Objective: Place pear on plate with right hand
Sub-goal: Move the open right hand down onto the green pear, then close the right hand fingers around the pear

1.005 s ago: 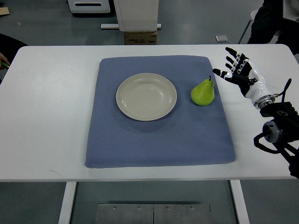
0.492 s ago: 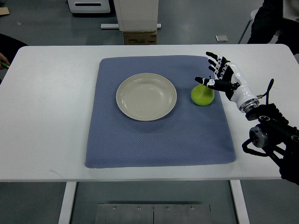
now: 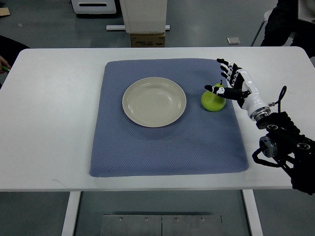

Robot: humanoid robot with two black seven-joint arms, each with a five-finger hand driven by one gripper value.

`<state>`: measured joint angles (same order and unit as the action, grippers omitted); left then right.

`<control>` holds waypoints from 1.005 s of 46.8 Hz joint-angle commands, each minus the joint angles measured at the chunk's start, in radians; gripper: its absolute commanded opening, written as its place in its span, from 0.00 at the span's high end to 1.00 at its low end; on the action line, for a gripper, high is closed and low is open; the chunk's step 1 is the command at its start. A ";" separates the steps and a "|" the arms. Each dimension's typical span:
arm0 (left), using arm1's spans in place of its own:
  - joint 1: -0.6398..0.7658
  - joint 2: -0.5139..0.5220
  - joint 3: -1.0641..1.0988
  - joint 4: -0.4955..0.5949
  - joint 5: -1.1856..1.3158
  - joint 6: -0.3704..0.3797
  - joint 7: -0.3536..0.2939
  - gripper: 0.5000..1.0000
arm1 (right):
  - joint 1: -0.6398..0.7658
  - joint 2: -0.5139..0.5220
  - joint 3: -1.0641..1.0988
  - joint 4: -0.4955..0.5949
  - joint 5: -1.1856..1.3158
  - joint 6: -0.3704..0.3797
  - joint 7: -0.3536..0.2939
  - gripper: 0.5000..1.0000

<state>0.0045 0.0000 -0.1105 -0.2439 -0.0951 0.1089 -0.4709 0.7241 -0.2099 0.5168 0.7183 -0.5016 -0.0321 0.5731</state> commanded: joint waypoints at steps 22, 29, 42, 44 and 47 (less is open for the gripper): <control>0.000 0.000 0.000 0.000 0.000 0.000 0.000 0.00 | -0.005 0.046 -0.067 -0.089 0.000 0.000 0.038 0.00; 0.000 0.000 0.000 0.000 0.000 0.000 0.000 0.00 | -0.008 0.053 -0.073 -0.094 0.000 -0.002 0.038 0.00; 0.000 0.000 0.000 0.000 0.000 0.000 0.000 0.00 | -0.011 0.057 -0.084 -0.096 0.002 -0.002 0.038 0.01; 0.000 0.000 0.000 0.000 0.000 0.000 0.000 0.00 | -0.011 0.058 -0.093 -0.097 0.002 -0.002 0.038 0.03; 0.000 0.000 0.000 0.000 0.000 0.000 0.000 0.00 | -0.011 0.060 -0.106 -0.102 0.002 -0.003 0.038 0.03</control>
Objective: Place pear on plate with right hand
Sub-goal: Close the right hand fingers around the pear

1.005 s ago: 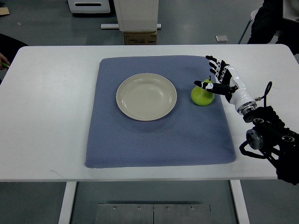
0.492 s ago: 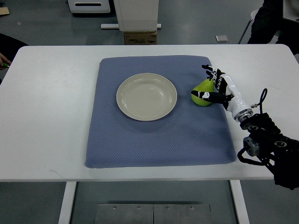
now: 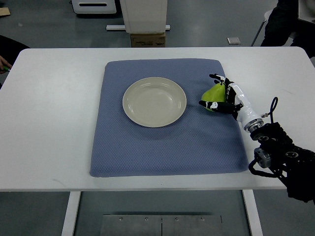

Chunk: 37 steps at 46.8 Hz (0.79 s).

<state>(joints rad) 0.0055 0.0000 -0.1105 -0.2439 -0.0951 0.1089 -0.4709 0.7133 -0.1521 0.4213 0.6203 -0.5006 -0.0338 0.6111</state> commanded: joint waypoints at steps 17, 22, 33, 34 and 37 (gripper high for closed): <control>0.001 0.000 0.000 0.000 0.000 0.000 0.000 0.00 | -0.002 0.019 -0.015 -0.027 0.000 -0.003 0.000 0.13; -0.001 0.000 0.000 0.000 0.000 0.000 0.000 0.00 | -0.002 0.028 -0.015 -0.047 0.000 -0.003 0.000 0.13; -0.001 0.000 0.000 0.000 0.000 0.000 0.000 0.00 | -0.002 0.036 -0.019 -0.070 0.000 -0.003 0.000 0.16; -0.001 0.000 0.000 0.000 0.000 0.000 0.000 0.00 | -0.002 0.036 -0.022 -0.071 0.000 -0.003 0.000 0.17; 0.001 0.000 0.000 0.000 0.000 0.000 0.000 0.00 | -0.002 0.036 -0.032 -0.071 0.000 -0.003 0.000 0.26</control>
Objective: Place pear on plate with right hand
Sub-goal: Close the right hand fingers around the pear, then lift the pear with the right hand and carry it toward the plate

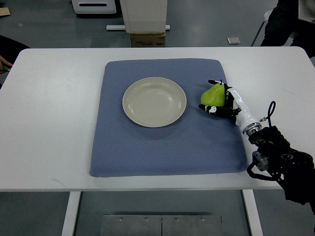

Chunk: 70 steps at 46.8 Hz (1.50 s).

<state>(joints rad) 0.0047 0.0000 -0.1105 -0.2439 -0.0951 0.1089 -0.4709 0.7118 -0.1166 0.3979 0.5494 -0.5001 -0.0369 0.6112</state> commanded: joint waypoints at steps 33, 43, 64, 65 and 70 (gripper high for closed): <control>0.000 0.000 0.000 0.000 0.000 0.000 0.000 0.00 | 0.069 -0.011 -0.065 0.009 0.012 0.012 0.000 1.00; 0.000 0.000 0.000 0.000 0.000 0.000 0.000 0.00 | 0.129 -0.014 -0.065 0.011 0.012 0.012 0.000 1.00; 0.000 0.000 0.000 0.000 0.000 0.000 0.000 0.00 | 0.236 -0.001 -0.108 0.017 0.012 0.049 0.000 1.00; 0.000 0.000 0.000 0.000 0.000 0.000 0.000 0.00 | 0.239 -0.001 -0.109 0.018 0.012 0.049 0.000 1.00; 0.000 0.000 0.000 0.000 0.000 0.000 0.000 0.00 | 0.262 0.008 -0.113 0.020 0.012 0.054 0.000 1.00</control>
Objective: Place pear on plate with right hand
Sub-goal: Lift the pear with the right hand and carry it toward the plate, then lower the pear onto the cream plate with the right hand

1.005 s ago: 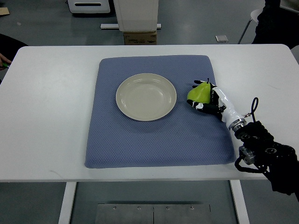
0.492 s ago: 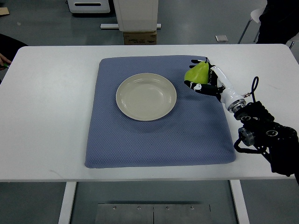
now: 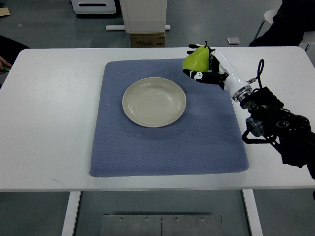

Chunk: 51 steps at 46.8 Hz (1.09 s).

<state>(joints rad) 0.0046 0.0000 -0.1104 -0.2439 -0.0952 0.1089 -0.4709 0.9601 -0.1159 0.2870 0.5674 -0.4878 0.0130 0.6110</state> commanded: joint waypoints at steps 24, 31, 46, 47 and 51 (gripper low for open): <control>0.000 0.000 0.000 0.000 0.000 0.000 0.000 0.00 | 0.066 0.116 -0.132 0.020 -0.002 0.022 0.000 1.00; 0.000 0.000 0.000 0.000 0.000 0.000 0.000 0.00 | 0.065 0.116 -0.164 0.019 -0.002 0.022 0.000 1.00; 0.002 0.000 0.000 0.000 0.000 0.000 0.000 0.00 | 0.049 0.116 -0.226 0.015 -0.002 0.016 0.000 1.00; 0.002 0.000 0.000 0.000 0.000 0.000 0.000 0.00 | 0.049 0.116 -0.230 0.015 -0.003 0.016 0.000 1.00; 0.000 0.000 0.000 0.000 0.000 0.000 0.000 0.00 | 0.039 0.116 -0.232 0.014 -0.003 0.012 0.000 1.00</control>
<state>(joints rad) 0.0061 0.0000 -0.1104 -0.2439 -0.0951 0.1089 -0.4709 1.0043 0.0001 0.0561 0.5824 -0.4906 0.0267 0.6108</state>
